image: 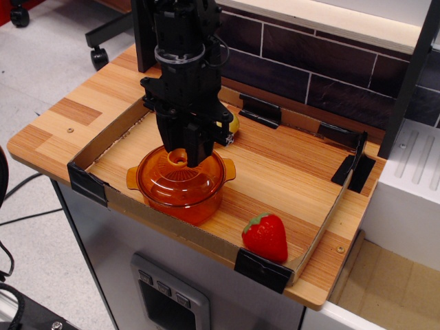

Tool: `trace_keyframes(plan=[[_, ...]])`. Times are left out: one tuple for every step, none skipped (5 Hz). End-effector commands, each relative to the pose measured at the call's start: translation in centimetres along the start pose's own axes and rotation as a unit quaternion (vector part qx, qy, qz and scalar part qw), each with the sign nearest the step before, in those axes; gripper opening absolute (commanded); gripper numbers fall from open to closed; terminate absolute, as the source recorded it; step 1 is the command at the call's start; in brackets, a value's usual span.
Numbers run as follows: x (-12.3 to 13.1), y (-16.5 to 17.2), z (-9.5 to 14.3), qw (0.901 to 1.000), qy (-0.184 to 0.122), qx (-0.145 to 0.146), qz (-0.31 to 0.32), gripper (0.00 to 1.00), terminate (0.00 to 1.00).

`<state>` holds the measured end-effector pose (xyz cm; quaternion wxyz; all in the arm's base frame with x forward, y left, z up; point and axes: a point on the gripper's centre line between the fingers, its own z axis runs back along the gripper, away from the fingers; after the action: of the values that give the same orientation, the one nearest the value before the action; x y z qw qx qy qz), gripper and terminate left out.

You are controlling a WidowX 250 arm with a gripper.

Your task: Take lid off pot

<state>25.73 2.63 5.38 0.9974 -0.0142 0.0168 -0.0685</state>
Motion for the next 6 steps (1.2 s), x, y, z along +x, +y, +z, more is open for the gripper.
trace_keyframes(plan=[[1.6, 1.0, 3.4, 0.9996, -0.008, -0.001, 0.027, 0.0, 0.0], [3.4, 1.3, 4.6, 0.9985, -0.003, 0.012, 0.053, 0.0, 0.0], [5.4, 0.4, 4.7, 0.9971, 0.003, 0.001, 0.076, 0.0, 0.0], [7.3, -1.5, 3.7, 0.996, 0.014, 0.002, 0.089, 0.0, 0.0], [8.8, -3.4, 2.9, 0.9953, 0.023, -0.007, 0.094, 0.0, 0.0], [9.9, -5.3, 1.9, 0.9957, 0.02, -0.006, 0.09, 0.0, 0.0]])
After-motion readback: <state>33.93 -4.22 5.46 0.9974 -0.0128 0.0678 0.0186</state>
